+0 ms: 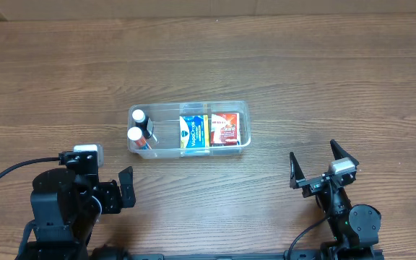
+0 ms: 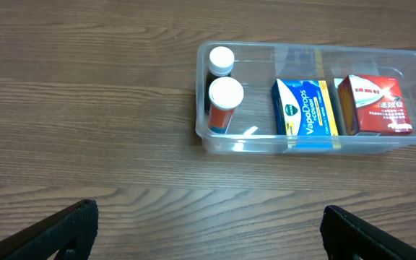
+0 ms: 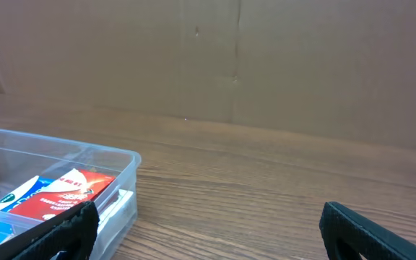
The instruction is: Pack container
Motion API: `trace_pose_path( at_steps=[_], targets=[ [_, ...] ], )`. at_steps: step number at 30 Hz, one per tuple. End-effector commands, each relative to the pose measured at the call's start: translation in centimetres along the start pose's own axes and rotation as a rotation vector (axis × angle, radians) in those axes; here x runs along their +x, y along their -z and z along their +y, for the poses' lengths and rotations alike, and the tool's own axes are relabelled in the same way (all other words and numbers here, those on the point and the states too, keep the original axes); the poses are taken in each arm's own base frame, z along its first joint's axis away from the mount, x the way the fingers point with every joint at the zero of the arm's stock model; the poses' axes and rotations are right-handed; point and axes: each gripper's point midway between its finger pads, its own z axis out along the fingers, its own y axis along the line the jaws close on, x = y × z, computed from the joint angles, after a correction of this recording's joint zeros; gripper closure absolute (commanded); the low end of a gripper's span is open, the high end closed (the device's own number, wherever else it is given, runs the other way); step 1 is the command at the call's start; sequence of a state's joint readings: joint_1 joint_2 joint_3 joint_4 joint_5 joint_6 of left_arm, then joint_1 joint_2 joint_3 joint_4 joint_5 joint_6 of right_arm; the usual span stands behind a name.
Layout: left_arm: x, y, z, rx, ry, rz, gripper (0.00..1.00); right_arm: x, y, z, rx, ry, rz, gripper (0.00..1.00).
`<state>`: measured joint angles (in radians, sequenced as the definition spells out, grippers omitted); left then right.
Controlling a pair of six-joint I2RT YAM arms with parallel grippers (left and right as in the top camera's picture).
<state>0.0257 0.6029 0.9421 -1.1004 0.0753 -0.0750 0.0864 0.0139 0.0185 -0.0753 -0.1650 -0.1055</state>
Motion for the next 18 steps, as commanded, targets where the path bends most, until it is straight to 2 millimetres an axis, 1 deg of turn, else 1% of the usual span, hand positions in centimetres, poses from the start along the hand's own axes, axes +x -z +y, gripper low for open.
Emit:
trace_pose_path(
  at_steps=[1, 18],
  targets=[
    [0.18, -0.02, -0.17, 0.008, 0.006, 0.0, 0.0, 0.12, 0.0, -0.05, 0.006, 0.007, -0.006, 0.0],
    [0.3, 0.15, -0.03, 0.0, 0.0, -0.003, 0.0, 0.12, 0.0, -0.05, 0.006, 0.007, -0.006, 0.0]
  ],
)
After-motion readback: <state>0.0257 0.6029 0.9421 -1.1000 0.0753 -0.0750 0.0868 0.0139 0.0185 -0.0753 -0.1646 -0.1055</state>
